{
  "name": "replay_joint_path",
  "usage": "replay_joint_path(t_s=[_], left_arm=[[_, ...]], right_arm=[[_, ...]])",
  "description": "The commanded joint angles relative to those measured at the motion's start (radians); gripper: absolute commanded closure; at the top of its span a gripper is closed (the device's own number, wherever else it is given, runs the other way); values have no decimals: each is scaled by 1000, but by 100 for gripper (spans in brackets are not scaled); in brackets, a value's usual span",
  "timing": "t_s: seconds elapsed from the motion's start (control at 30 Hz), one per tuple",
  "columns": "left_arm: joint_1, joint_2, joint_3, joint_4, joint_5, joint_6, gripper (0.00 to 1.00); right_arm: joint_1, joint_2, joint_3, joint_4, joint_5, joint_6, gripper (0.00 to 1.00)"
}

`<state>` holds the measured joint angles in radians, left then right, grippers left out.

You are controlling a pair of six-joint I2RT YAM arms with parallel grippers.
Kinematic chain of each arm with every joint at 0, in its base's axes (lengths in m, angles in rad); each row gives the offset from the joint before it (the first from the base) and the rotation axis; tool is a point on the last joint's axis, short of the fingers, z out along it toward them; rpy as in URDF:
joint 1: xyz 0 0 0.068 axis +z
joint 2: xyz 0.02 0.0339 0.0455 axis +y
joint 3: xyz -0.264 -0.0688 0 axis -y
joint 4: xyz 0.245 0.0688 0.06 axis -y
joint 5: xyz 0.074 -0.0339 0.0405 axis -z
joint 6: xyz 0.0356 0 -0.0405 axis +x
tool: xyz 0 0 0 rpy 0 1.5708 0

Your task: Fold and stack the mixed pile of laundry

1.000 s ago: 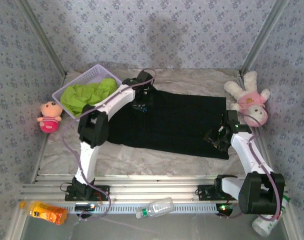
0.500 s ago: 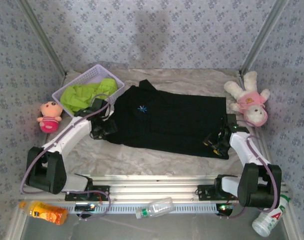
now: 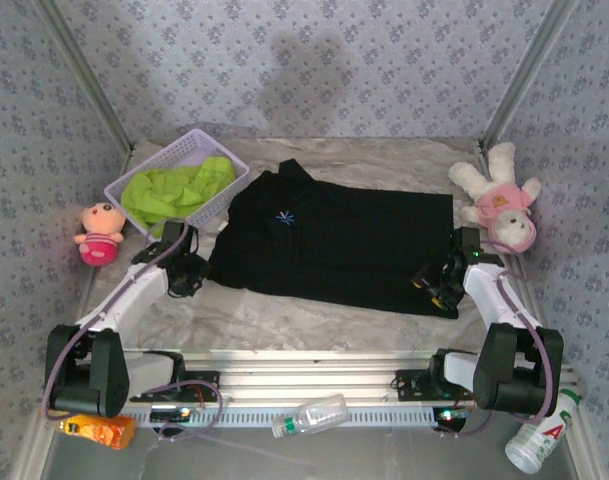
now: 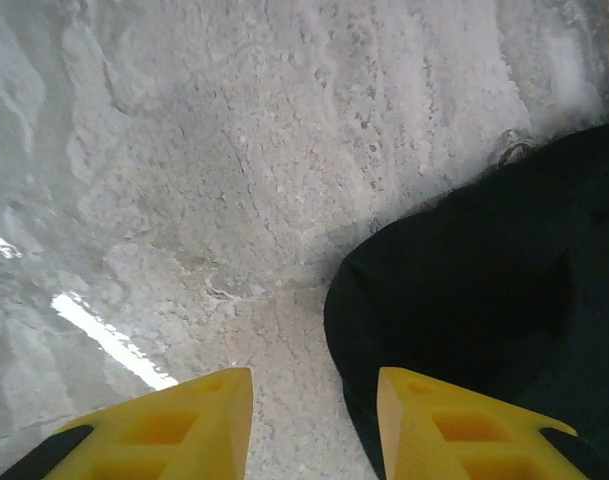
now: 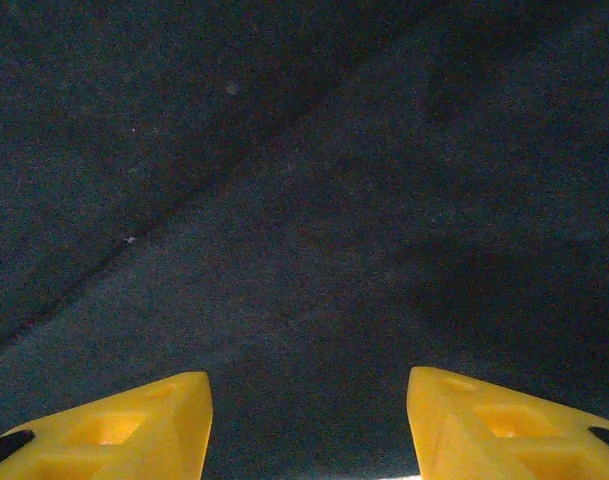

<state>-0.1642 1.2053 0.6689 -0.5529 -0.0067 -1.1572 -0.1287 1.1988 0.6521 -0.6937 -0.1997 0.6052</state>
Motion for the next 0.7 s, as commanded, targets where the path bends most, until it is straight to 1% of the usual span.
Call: replay_joint_path(t_s=[0.0, 0.1, 0.2, 0.43, 0.53, 0.6, 0.67], left_arm=[[3, 38, -25, 111, 63, -164, 62], [3, 90, -23, 164, 104, -208, 63], [3, 136, -12, 177, 127, -228, 63], [3, 214, -22, 232, 128, -265, 64], [4, 244, -1, 227, 109, -249, 76], [9, 259, 18, 209, 97, -227, 89], [17, 263, 38, 183, 95, -193, 98]], right_arm=[[-7, -5, -9, 8, -6, 16, 44], [-15, -10, -21, 23, 0, 42, 44], [-30, -2, -39, 46, 0, 48, 44], [-35, 31, -92, 127, 27, 60, 44], [-37, 31, -109, 123, 18, 72, 44], [-40, 33, -109, 119, 34, 68, 45], [-46, 41, -106, 108, 54, 63, 46]])
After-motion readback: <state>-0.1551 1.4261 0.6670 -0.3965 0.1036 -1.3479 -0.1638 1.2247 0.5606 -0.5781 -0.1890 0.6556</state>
